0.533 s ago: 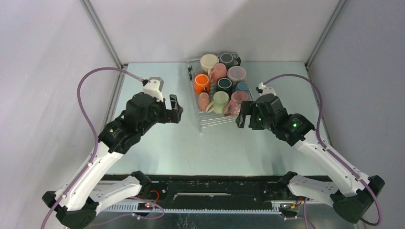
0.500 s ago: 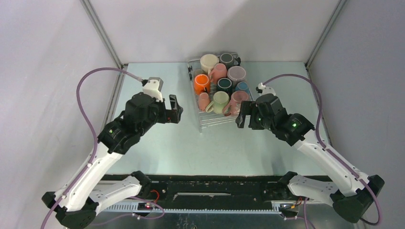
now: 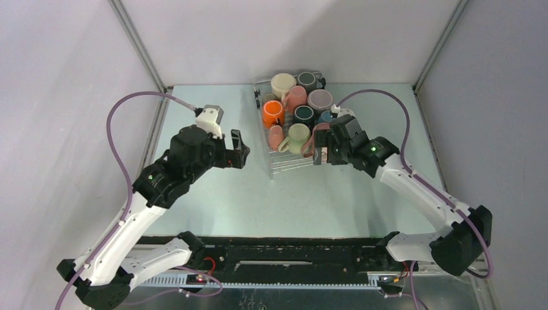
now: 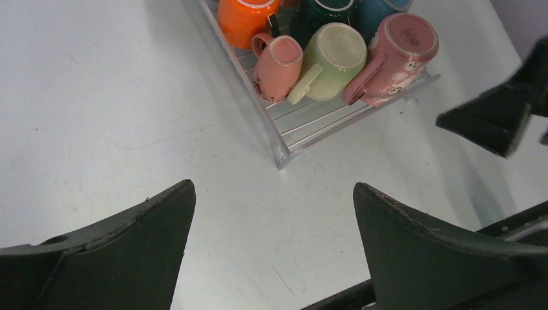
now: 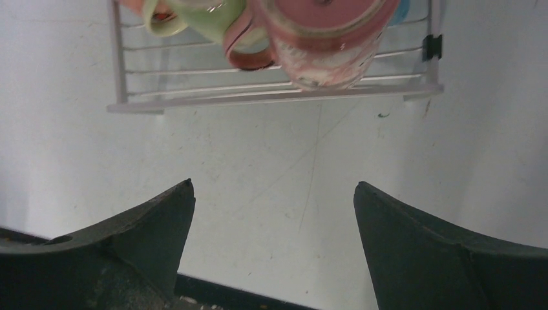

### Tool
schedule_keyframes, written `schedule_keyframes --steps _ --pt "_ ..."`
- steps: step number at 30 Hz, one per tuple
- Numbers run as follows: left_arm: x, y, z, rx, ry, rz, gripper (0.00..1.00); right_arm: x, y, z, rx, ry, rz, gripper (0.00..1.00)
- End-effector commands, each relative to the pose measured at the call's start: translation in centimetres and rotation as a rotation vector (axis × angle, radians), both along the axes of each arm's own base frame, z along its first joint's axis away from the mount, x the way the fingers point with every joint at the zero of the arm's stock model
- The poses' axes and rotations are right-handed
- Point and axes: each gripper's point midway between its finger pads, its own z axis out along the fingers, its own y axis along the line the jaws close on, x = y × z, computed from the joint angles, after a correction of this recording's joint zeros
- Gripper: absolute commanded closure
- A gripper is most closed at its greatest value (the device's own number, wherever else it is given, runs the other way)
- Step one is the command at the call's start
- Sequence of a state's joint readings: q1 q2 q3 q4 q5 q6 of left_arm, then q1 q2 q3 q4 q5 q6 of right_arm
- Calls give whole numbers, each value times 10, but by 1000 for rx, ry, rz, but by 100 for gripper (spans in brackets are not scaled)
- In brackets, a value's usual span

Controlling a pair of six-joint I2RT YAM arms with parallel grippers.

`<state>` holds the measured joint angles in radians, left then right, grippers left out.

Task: Unload the cups from the dish rack
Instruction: Unload the cup from the dish rack.

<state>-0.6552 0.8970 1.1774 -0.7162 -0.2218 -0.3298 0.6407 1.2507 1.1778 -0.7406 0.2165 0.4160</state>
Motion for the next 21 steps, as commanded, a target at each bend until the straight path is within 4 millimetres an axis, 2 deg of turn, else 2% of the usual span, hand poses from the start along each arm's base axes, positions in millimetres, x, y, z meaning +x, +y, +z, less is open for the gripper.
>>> schedule_keyframes --steps 1,4,9,17,21 --pt "-1 -6 -1 13 -5 -49 0 39 -5 19 14 -87 3 0" --pt "-2 -8 -2 13 1 -63 0 57 -5 18 -17 -111 15 0" --pt "-3 -11 -4 16 10 -81 0 80 -6 3 -60 -112 62 0" --pt "-7 -15 -1 16 20 -121 0 109 -25 -13 -103 -123 53 0" --pt "-9 -13 -1 24 15 -127 0 118 -25 -15 -107 -143 93 0"
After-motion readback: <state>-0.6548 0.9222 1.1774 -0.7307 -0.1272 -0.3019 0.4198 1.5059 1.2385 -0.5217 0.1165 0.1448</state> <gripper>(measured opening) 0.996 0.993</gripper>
